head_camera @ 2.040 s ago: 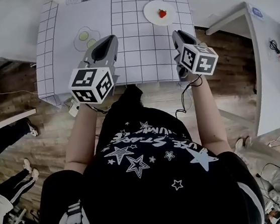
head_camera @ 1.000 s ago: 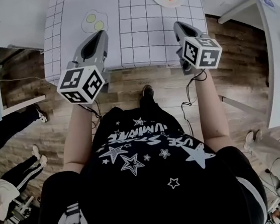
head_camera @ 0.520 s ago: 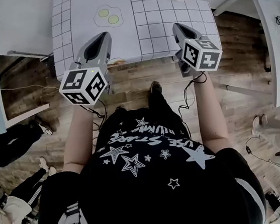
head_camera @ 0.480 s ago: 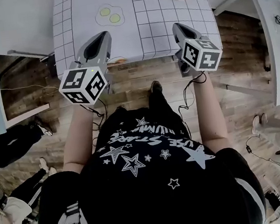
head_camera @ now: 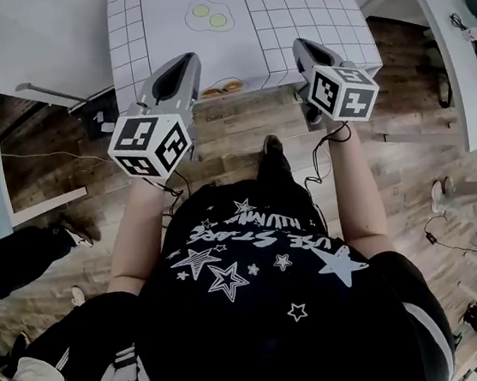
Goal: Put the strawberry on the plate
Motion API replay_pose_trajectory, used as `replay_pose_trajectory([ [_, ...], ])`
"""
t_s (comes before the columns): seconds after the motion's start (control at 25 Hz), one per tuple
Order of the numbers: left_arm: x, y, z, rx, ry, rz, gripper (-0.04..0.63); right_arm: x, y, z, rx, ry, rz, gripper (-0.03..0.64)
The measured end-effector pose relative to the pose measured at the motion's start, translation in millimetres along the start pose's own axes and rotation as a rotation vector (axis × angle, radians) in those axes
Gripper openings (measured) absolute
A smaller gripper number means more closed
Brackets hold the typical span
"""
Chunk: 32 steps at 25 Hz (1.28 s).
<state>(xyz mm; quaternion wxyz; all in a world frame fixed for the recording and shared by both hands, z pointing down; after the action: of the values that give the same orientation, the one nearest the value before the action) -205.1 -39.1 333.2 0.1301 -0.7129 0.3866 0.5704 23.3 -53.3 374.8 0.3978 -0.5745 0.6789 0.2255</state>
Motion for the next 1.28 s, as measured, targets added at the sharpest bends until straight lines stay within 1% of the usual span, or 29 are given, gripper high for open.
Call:
replay_pose_trajectory([
  [0.12,-5,-1,24,-0.050,-0.005,-0.011,0.009,-5,26,20,-0.037,-0.028,-0.010,0.014],
  [0.28,-12,-3,56,-0.099,-0.004,-0.033,0.009,-23,58,45,-0.076,-0.046,-0.031,0.014],
  [0.44,-19,-5,81,-0.141,-0.008,-0.044,0.009,-45,80,69,-0.128,-0.037,-0.042,0.014],
  [0.56,-23,-13,91,-0.181,-0.009,-0.047,0.009,-60,89,89,-0.168,-0.033,-0.060,0.014],
  [0.68,-19,-19,94,-0.206,-0.003,-0.048,0.009,-61,93,98,-0.181,-0.028,-0.072,0.014],
  [0.88,-4,-13,83,-0.226,0.045,-0.031,0.009,-42,99,99,-0.178,-0.007,-0.096,0.014],
  [1.08,7,-11,66,-0.254,0.045,-0.039,0.009,-31,97,96,-0.188,-0.018,-0.102,0.014],
  [1.2,8,-24,61,-0.257,0.070,-0.036,0.009,-30,97,104,-0.174,-0.020,-0.125,0.014],
  [1.28,0,-39,63,-0.264,0.077,-0.032,0.009,-38,99,114,-0.161,-0.030,-0.117,0.014],
])
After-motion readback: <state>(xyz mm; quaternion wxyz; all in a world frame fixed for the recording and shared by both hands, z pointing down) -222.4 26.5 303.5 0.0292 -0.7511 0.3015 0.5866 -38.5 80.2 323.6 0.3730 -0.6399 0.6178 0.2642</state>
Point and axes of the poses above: the fingertips, and each gripper's own axes: z backward along the fingers, y to its left, x out of its top, the point moved 3 cm from there along z, backward along the fingers, and after that the axes turned 12 degrees about y, right-handed, at the moved point
